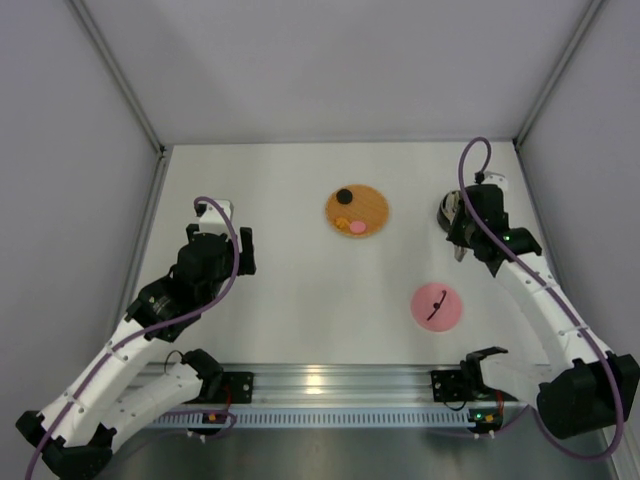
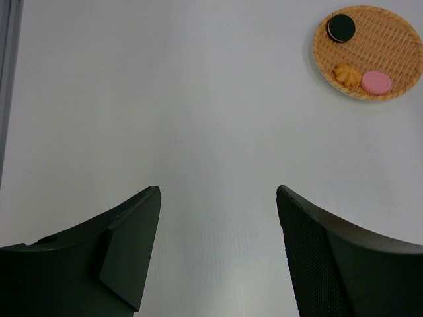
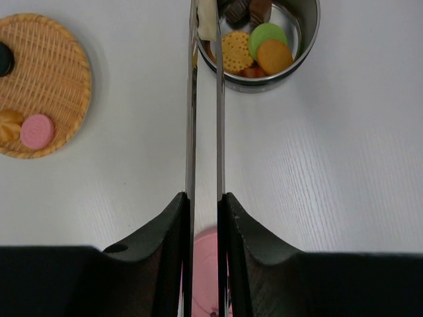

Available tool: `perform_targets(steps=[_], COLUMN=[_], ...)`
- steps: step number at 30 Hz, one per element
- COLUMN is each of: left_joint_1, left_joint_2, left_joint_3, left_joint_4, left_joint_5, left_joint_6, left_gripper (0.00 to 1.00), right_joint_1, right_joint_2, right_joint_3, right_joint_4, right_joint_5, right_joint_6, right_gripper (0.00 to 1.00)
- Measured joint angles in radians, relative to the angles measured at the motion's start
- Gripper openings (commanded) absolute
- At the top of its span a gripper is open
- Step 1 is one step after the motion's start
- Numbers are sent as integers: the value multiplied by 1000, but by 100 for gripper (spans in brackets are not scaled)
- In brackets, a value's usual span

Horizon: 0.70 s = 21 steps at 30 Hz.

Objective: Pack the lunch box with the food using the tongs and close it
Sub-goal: Place the fake food in the packing box.

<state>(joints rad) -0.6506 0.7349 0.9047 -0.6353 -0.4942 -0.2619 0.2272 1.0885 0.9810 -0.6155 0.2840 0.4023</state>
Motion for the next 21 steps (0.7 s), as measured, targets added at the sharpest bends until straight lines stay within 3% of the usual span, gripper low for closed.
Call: perform_targets(steps=[15, 21], left_joint_1=[0, 0], left_joint_2=[0, 0], left_joint_3=[0, 0], left_joint_4=[0, 0], left_joint_5=[0, 0], left_joint_6=[0, 0], left_gripper=[76, 76], right_joint_1=[-45, -47], right_joint_2=[0, 0], right_joint_3=[-21, -35], right_joint_4=[1, 0], right_joint_5=[-6, -6], right_joint_6=[-14, -18], right_gripper=[20, 32])
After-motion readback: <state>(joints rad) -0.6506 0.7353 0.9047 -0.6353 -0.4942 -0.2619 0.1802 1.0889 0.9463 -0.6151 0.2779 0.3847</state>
